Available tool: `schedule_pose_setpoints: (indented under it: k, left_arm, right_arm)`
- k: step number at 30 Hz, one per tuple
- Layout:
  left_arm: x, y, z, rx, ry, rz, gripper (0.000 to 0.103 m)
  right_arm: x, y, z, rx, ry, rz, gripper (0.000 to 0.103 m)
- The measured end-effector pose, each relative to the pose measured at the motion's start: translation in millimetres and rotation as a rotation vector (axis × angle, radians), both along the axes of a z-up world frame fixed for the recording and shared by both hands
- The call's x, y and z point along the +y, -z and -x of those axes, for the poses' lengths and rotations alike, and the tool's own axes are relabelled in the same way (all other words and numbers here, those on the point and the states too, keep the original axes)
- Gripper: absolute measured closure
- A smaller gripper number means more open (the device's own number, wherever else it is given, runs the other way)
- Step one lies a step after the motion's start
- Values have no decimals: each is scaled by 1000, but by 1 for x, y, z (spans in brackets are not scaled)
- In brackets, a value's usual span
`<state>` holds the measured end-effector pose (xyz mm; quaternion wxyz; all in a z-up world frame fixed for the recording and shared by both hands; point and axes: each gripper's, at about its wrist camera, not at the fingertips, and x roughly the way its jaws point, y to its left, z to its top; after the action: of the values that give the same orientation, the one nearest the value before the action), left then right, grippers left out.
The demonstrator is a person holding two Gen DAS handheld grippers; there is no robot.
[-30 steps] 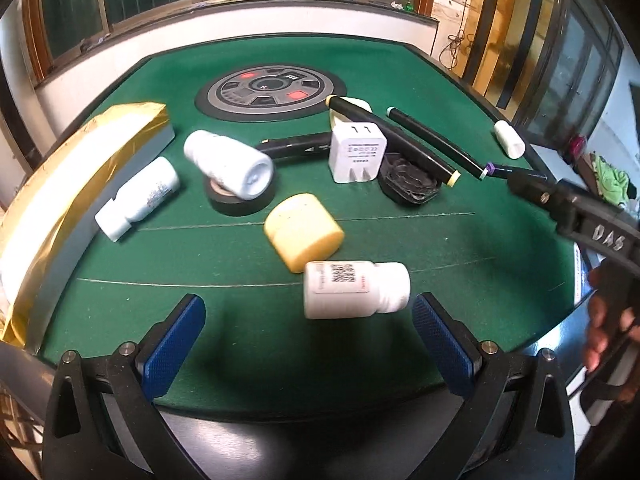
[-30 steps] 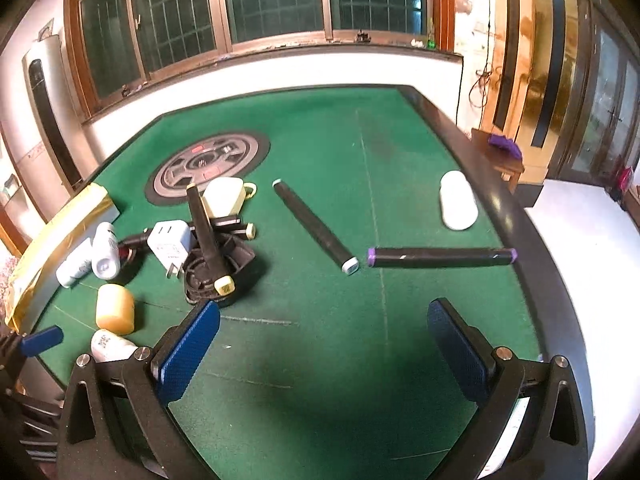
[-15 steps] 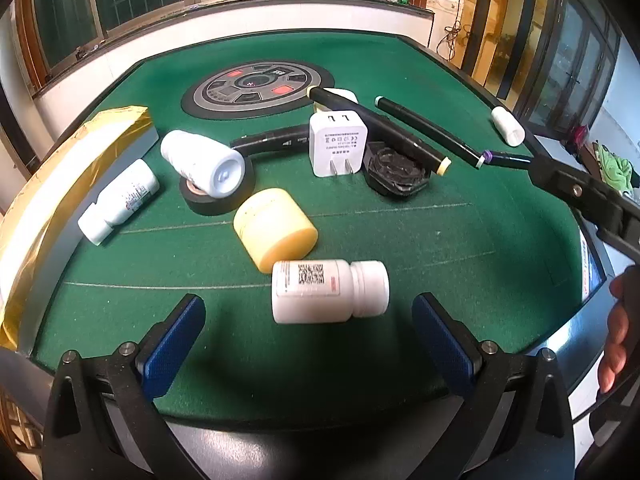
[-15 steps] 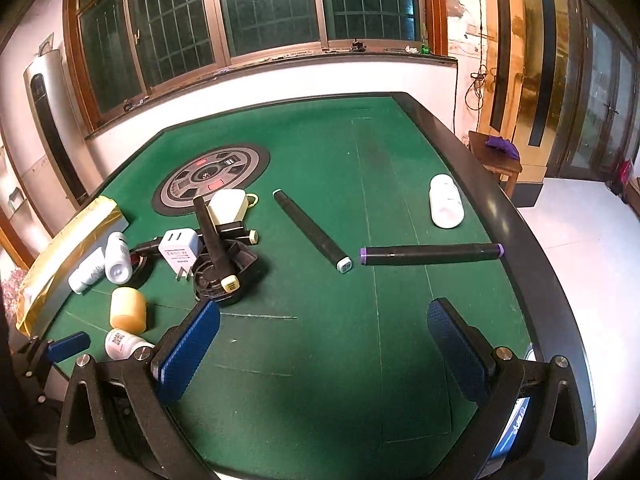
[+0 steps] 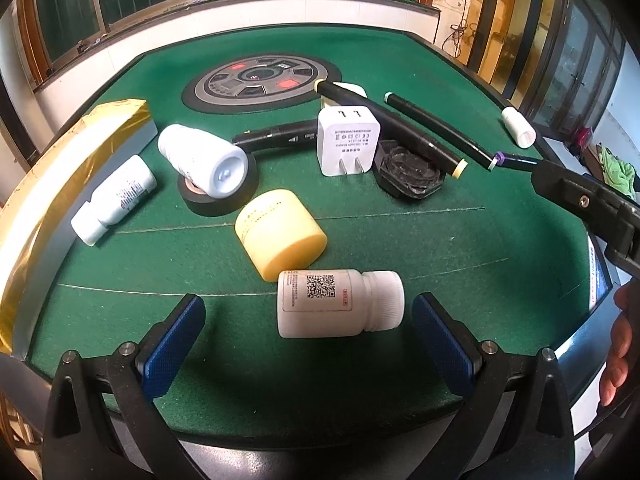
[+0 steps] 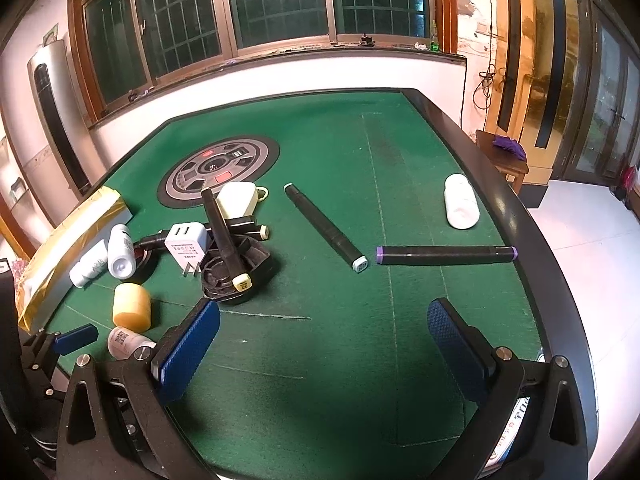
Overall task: Organize rigid objects
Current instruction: 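Close the left tool on the white QR-labelled bottle and lift it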
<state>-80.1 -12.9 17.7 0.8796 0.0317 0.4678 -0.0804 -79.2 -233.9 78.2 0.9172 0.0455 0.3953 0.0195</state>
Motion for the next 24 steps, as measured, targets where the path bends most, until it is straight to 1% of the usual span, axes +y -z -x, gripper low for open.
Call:
schedule_pose_setpoints:
  k: [8, 13, 16, 20, 22, 24]
  left_arm:
    - [1, 5, -6, 5, -4, -18, 0]
    - [2, 5, -4, 13, 6, -5, 1]
    - [2, 5, -2, 13, 13, -6, 8]
    - [0, 5, 1, 13, 16, -5, 10]
    - [0, 2, 4, 1, 16, -2, 16]
    - [-1, 1, 4, 2, 26, 6, 27]
  right_arm:
    - [1, 8, -5, 31, 5, -13, 1]
    - [4, 8, -8, 35, -3, -4, 1]
    - [7, 8, -9, 33, -9, 1, 1]
    - [8, 8, -9, 36, -9, -4, 1]
    - [8, 9, -9, 39, -6, -5, 1]
    - [8, 11, -10, 45, -3, -6, 1]
